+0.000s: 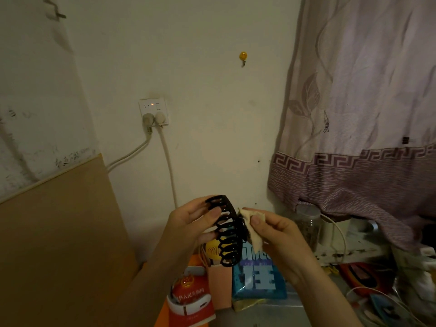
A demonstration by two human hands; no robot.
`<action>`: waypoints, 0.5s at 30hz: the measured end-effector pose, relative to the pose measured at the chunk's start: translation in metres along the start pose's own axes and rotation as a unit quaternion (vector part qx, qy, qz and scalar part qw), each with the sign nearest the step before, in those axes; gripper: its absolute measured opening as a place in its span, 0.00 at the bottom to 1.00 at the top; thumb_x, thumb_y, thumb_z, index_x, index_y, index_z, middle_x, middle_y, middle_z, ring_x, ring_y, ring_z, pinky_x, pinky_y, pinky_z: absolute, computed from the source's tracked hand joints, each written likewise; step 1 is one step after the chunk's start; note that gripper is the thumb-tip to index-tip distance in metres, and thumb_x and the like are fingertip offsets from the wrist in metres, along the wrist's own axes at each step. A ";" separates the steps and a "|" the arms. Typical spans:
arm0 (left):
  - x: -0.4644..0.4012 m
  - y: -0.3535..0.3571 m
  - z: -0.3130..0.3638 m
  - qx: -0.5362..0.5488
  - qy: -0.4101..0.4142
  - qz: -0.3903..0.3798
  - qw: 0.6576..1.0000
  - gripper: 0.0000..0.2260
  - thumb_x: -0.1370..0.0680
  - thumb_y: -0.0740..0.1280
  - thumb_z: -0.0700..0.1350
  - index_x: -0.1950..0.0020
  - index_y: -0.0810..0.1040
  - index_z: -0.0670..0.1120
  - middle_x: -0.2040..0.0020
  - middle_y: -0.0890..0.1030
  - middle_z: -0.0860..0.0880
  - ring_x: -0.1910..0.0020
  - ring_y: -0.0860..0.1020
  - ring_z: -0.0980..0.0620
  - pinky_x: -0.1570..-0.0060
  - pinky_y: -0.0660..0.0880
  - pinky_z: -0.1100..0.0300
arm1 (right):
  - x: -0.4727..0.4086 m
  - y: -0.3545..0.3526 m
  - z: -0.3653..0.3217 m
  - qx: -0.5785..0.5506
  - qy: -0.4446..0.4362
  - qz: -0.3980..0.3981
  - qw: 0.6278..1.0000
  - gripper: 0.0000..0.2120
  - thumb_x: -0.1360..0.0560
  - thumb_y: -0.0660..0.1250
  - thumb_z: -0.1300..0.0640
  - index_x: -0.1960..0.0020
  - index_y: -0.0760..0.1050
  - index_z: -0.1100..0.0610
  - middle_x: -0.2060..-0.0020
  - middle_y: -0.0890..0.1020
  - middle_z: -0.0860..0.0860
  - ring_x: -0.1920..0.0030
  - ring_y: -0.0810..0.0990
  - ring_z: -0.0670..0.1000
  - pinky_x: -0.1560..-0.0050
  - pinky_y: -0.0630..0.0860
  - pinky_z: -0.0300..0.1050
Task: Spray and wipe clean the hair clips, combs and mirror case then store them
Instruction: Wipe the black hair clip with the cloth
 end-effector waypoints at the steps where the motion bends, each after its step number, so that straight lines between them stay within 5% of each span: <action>1: 0.000 0.000 -0.001 0.002 -0.003 -0.004 1.000 0.12 0.36 0.72 0.45 0.53 0.86 0.49 0.50 0.85 0.45 0.53 0.84 0.47 0.61 0.80 0.60 | 0.000 0.001 0.001 -0.004 0.006 -0.006 1.000 0.12 0.33 0.68 0.58 0.51 0.83 0.59 0.61 0.85 0.57 0.63 0.83 0.50 0.64 0.80 0.41; 7: -0.002 0.001 0.001 -0.038 -0.007 -0.029 0.999 0.22 0.35 0.73 0.47 0.41 0.79 0.48 0.49 0.84 0.44 0.50 0.83 0.46 0.59 0.80 0.58 | -0.003 0.002 0.003 -0.018 0.021 -0.017 0.999 0.11 0.34 0.69 0.60 0.54 0.84 0.61 0.59 0.84 0.59 0.62 0.83 0.52 0.62 0.80 0.42; 15: -0.005 -0.003 0.008 -0.081 0.029 -0.005 0.996 0.18 0.40 0.74 0.48 0.51 0.83 0.48 0.55 0.85 0.45 0.57 0.84 0.48 0.63 0.80 0.60 | -0.004 -0.001 0.008 -0.016 0.028 -0.006 0.999 0.14 0.34 0.69 0.60 0.50 0.82 0.65 0.58 0.84 0.61 0.61 0.83 0.54 0.61 0.80 0.43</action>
Point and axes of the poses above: each hand's wrist, its own x-axis away from the middle knuckle, its own y-axis out of the palm, z = x × y, the point moved 6 cm from there along -x, towards the middle knuckle
